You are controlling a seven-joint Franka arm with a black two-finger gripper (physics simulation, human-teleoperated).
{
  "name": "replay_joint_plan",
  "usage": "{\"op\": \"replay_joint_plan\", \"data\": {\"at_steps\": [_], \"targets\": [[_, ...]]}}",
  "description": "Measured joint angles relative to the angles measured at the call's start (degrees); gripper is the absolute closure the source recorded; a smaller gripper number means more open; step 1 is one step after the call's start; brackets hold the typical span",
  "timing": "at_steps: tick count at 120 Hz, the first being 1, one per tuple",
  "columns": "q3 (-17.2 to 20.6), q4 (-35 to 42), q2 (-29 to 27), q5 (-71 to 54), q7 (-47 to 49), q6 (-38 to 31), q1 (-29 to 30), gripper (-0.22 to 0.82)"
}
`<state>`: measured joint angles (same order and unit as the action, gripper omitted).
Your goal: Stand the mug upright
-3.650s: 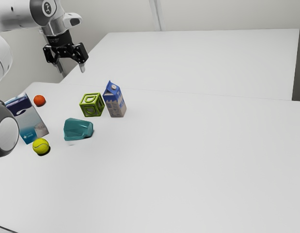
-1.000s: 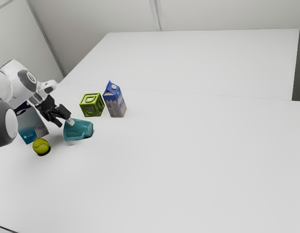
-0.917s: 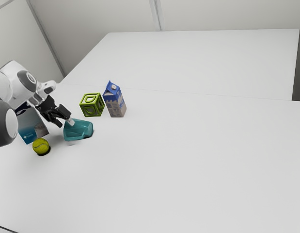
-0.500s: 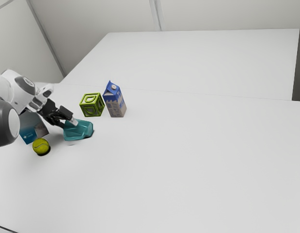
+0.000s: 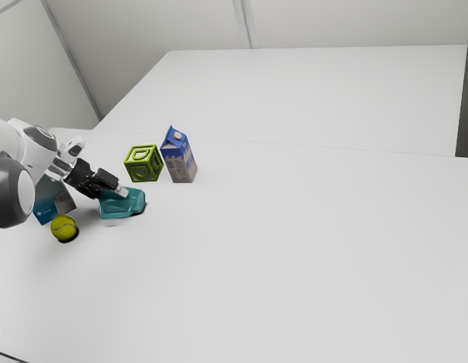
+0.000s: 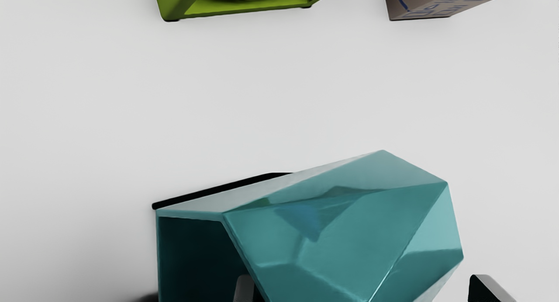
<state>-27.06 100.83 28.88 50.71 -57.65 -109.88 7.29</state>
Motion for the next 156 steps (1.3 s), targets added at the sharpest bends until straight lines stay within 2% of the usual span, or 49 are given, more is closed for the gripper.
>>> {"op": "replay_joint_plan", "data": {"at_steps": [20, 71, 101, 125, 156], "targets": [[0.0, 0.0, 0.0, 0.29, -0.87, 0.04, 0.0, 0.27], [1.27, -0.34, -0.96, 1.73, -2.05, -0.14, -0.66, 0.48], [1.97, 0.0, -3.3, 1.59, -1.95, 0.06, -1.23, 0.7], [3.73, 2.71, -7.65, -0.55, -0.83, -0.53, -1.92, 0.75], [9.46, 5.88, -15.0, -16.64, 4.47, -1.21, -4.26, 0.78]]}}
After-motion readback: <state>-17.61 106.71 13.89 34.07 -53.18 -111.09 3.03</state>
